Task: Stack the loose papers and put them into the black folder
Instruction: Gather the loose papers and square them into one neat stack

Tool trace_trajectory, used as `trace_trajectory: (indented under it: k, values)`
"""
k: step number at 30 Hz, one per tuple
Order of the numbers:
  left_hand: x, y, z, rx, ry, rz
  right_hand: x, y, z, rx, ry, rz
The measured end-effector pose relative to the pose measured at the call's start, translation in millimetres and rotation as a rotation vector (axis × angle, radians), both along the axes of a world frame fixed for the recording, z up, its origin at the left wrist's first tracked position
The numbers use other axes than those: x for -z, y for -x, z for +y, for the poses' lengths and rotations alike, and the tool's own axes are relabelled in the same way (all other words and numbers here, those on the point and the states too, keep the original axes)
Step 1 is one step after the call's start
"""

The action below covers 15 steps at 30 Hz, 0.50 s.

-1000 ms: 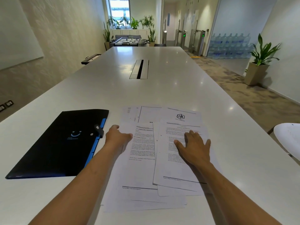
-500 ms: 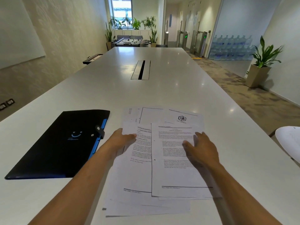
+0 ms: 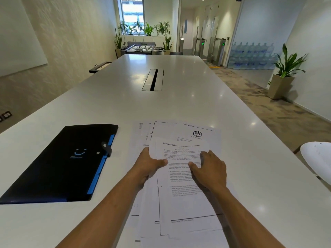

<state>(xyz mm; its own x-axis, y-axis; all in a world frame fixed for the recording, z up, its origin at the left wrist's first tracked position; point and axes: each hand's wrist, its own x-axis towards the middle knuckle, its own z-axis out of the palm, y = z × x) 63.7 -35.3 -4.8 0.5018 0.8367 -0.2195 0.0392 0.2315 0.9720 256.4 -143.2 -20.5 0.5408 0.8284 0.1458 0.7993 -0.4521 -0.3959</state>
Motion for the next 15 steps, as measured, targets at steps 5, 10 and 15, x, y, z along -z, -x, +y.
trace_trajectory:
  k: [5, 10, 15]
  values:
    - [5, -6, -1, -0.058, -0.010, -0.021, 0, 2, 0, 0.012, -0.029, 0.018]
    - [-11, 1, 4, -0.018, -0.104, -0.141, -14, -12, -1, 0.096, -0.295, 0.380]
    - [-41, 10, 10, 0.000, -0.226, -0.211, -44, -34, -6, 0.024, -0.496, 0.895]
